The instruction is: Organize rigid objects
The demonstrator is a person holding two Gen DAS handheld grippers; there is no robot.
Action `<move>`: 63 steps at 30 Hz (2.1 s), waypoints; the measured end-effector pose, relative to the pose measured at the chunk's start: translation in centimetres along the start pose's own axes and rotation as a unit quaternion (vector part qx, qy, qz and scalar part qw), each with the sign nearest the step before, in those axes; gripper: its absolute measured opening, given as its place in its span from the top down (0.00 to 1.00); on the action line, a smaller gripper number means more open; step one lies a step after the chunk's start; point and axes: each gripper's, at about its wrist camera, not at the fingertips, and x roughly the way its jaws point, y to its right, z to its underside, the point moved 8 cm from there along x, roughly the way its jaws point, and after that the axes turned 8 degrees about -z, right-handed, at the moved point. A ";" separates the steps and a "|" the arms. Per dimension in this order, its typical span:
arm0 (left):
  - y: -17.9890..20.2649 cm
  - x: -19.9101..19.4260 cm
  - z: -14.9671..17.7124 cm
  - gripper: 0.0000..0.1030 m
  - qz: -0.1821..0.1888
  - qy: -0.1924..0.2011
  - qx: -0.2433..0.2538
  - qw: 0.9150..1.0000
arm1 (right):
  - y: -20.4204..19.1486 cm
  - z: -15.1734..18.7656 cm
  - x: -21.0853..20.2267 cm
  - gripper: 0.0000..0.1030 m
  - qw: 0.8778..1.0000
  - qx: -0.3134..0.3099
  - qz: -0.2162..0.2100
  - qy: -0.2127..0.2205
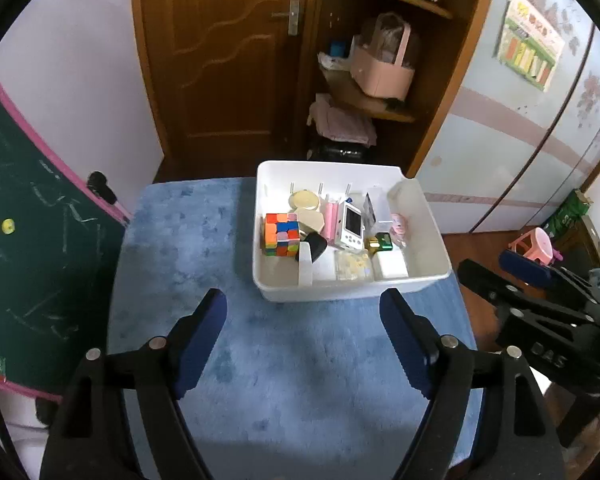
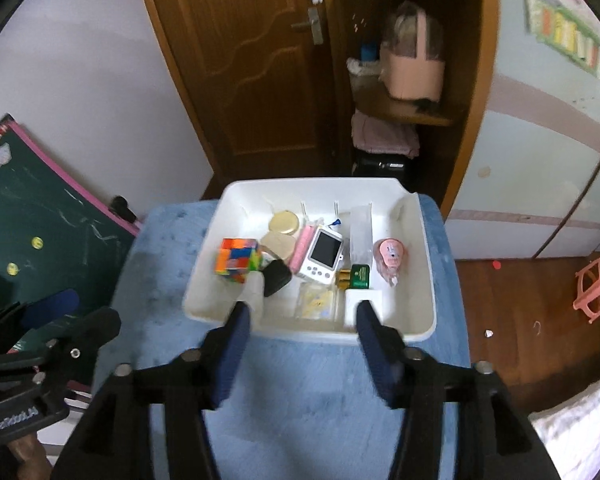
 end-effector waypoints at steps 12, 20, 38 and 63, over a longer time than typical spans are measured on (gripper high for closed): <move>-1.3 -7.7 4.5 0.21 -0.029 0.019 -0.016 0.999 | -5.1 5.1 -11.6 0.28 0.999 0.018 -0.021 0.042; -1.6 -9.5 6.5 0.21 -0.047 0.018 -0.018 0.999 | -6.3 7.5 -14.4 0.22 0.999 0.017 -0.010 0.050; -2.2 -10.7 7.2 0.21 -0.077 0.032 -0.017 0.996 | -7.7 8.6 -14.8 0.22 0.999 -0.001 -0.001 0.041; -2.6 -9.6 6.8 0.21 -0.082 0.018 -0.017 0.996 | -7.2 7.7 -13.7 0.22 0.999 -0.021 -0.002 0.033</move>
